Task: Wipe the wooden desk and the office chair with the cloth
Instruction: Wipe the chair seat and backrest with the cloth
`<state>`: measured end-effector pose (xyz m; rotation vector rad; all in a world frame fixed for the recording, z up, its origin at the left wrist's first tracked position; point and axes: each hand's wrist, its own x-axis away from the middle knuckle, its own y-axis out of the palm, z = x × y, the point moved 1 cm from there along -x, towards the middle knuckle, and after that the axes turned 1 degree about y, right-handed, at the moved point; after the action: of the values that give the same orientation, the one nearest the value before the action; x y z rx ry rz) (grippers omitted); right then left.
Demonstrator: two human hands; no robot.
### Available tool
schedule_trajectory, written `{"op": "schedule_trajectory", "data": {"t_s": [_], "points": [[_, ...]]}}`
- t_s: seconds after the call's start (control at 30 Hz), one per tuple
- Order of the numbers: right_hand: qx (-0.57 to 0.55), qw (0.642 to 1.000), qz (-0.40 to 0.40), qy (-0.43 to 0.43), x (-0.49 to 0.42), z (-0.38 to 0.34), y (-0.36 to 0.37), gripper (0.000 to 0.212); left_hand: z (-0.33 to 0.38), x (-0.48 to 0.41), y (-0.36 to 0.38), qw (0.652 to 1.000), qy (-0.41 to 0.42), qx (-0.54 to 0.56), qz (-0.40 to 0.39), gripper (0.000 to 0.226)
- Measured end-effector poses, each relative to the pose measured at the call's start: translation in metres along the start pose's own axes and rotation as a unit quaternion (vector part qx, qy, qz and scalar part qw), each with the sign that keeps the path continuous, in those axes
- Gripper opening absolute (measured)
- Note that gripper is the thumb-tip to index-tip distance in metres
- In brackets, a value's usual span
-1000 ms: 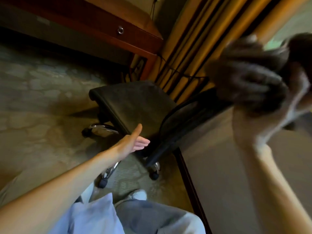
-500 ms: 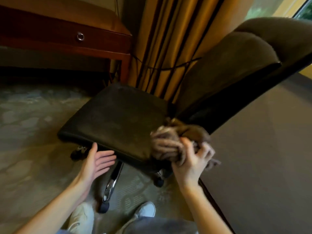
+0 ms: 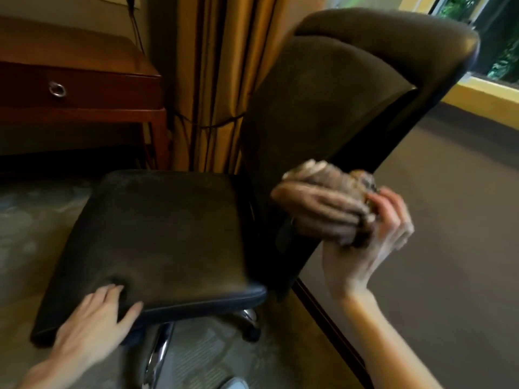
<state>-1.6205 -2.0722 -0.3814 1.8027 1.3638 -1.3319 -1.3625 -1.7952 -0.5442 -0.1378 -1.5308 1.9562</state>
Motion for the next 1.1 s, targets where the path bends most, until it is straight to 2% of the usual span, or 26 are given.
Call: {"op": "schedule_trajectory", "data": {"t_s": [0.1, 0.2, 0.37, 0.43, 0.5, 0.6, 0.7, 0.77, 0.8, 0.87, 0.9, 0.93, 0.97, 1.03, 1.07, 1.1], "points": [[0.006, 0.997, 0.058, -0.043, -0.035, -0.020, 0.013, 0.039, 0.002, 0.010, 0.006, 0.999, 0.024, 0.002, 0.032, 0.076], [-0.049, 0.993, 0.095, -0.057, -0.050, -0.026, 0.031, 0.039, -0.001, 0.009, 0.010, 0.998, 0.028, 0.024, 0.046, 0.078], [-0.048, 0.989, 0.137, 0.016, -0.056, -0.011, 0.067, 0.047, -0.005, 0.004, 0.004, 0.995, 0.035, 0.051, 0.075, 0.074], [-0.013, 0.990, 0.137, -0.015, -0.030, -0.017, 0.077, 0.043, -0.002, 0.004, 0.004, 0.995, 0.042, 0.051, 0.073, 0.072], [0.005, 0.996, 0.092, -0.002, 0.015, -0.019, 0.084, 0.042, 0.003, 0.006, 0.011, 0.995, 0.063, 0.037, 0.069, 0.079], [0.026, 0.992, -0.057, 0.111, 0.092, 0.006, 0.090, 0.041, 0.011, 0.008, 0.025, 0.994, 0.090, 0.002, 0.059, 0.095], [0.025, 0.945, -0.237, 0.225, 0.140, 0.022, 0.077, 0.051, 0.010, 0.012, 0.041, 0.993, 0.090, -0.014, 0.069, 0.104], [-0.004, 0.920, -0.291, 0.264, 0.142, 0.021, 0.062, 0.052, 0.013, 0.010, 0.042, 0.994, 0.079, -0.017, 0.069, 0.108], [-0.026, 0.923, -0.278, 0.266, 0.135, 0.017, 0.053, 0.049, 0.014, 0.007, 0.042, 0.994, 0.082, 0.000, 0.069, 0.108], [-0.075, 0.954, -0.182, 0.226, 0.103, -0.003, 0.039, 0.040, 0.014, 0.009, 0.040, 0.994, 0.068, 0.010, 0.089, 0.104], [-0.106, 0.966, -0.127, 0.199, 0.082, -0.017, 0.033, 0.034, 0.012, 0.015, 0.041, 0.995, 0.062, 0.011, 0.075, 0.101], [-0.151, 0.970, -0.071, 0.178, 0.055, -0.034, 0.028, 0.032, 0.012, 0.015, 0.043, 0.997, 0.078, -0.017, 0.024, 0.098], [-0.170, 0.975, -0.018, 0.145, 0.027, -0.046, 0.026, 0.035, 0.004, 0.015, 0.045, 0.997, 0.063, -0.046, 0.027, 0.094], [-0.155, 0.984, 0.066, 0.060, -0.034, -0.063, 0.023, 0.032, -0.012, 0.013, 0.056, 0.996, 0.044, -0.057, 0.054, 0.093], [-0.129, 0.986, 0.102, 0.021, -0.062, -0.065, 0.028, 0.029, -0.009, 0.011, 0.052, 0.994, 0.082, -0.041, 0.053, 0.094], [-0.093, 0.987, 0.130, 0.010, -0.082, -0.059, 0.038, 0.030, 0.002, 0.018, 0.039, 0.995, 0.081, -0.041, 0.047, 0.094]]}}
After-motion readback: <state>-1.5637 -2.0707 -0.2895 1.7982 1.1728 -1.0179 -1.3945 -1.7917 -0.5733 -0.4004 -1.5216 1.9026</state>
